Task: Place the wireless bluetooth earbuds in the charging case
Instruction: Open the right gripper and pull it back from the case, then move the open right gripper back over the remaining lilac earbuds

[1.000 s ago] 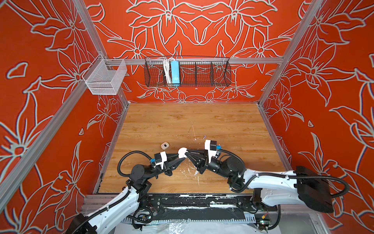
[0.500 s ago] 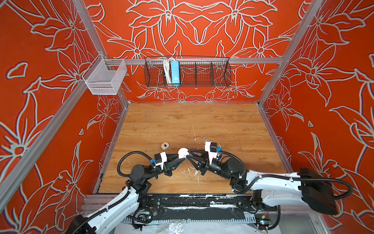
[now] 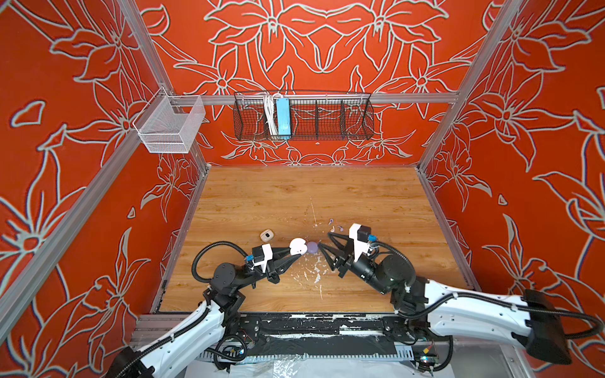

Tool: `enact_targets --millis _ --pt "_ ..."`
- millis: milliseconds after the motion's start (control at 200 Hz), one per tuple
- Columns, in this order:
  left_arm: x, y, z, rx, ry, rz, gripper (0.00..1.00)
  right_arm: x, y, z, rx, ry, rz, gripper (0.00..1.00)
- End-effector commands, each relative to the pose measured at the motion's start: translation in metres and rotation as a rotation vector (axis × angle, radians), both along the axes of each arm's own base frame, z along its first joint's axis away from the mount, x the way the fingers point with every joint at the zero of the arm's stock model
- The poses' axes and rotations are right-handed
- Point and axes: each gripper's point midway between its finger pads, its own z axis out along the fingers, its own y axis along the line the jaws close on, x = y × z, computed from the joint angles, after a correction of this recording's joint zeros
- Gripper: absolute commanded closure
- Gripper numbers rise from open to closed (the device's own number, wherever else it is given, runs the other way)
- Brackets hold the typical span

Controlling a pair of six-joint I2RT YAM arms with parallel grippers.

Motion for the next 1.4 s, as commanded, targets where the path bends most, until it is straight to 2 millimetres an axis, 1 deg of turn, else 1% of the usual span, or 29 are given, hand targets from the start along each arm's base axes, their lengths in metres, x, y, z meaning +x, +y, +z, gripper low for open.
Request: enact_targets --millis 0,50,95,105,155,260,330,430,606,771,881,991,1156,1286,1391 --pt "0.003 -0.003 0.006 0.008 -0.005 0.001 1.0 0.038 -0.06 -0.039 -0.218 0.194 -0.354 0.5" --pt "0.006 -0.002 0.005 0.015 0.007 0.016 1.0 0.048 -0.063 -0.05 -0.25 0.26 -0.352 0.5" --pt "0.01 -0.001 0.005 0.018 0.022 0.037 1.0 0.053 -0.062 -0.065 -0.272 0.343 -0.327 0.5" --pt "0.011 -0.001 0.004 0.019 0.025 0.042 1.0 0.057 -0.066 -0.068 -0.272 0.362 -0.336 0.5" --pt "0.015 0.001 0.003 0.018 0.04 0.065 1.0 0.064 -0.066 -0.087 -0.3 0.444 -0.325 0.5" --pt "0.026 0.006 -0.002 0.022 0.077 0.133 1.0 0.076 -0.067 -0.116 -0.349 0.547 -0.326 0.48" --pt "0.036 0.012 -0.005 0.021 0.113 0.195 1.0 0.084 -0.064 -0.131 -0.386 0.61 -0.309 0.46" --pt "0.046 0.018 -0.01 0.021 0.149 0.256 1.0 0.09 -0.055 -0.157 -0.479 0.704 -0.26 0.45" --pt "0.045 0.02 -0.008 0.018 0.144 0.26 1.0 0.103 -0.044 -0.193 -0.604 0.817 -0.218 0.45" --pt "0.046 0.02 -0.009 0.024 0.147 0.266 1.0 0.115 -0.032 -0.214 -0.616 0.889 -0.176 0.46" --pt "0.046 0.018 -0.009 0.024 0.15 0.255 1.0 0.125 -0.028 -0.227 -0.642 0.92 -0.184 0.47" --pt "0.045 0.018 -0.007 0.026 0.145 0.252 1.0 0.133 -0.03 -0.238 -0.679 0.945 -0.211 0.49" --pt "0.044 0.018 -0.008 0.032 0.14 0.254 1.0 0.143 -0.043 -0.253 -0.777 0.948 -0.29 0.5" --pt "0.044 0.019 -0.008 0.028 0.137 0.256 1.0 0.149 -0.04 -0.263 -0.81 0.957 -0.295 0.51" --pt "0.042 0.017 -0.006 0.032 0.131 0.244 1.0 0.155 -0.045 -0.27 -0.837 0.963 -0.328 0.51"
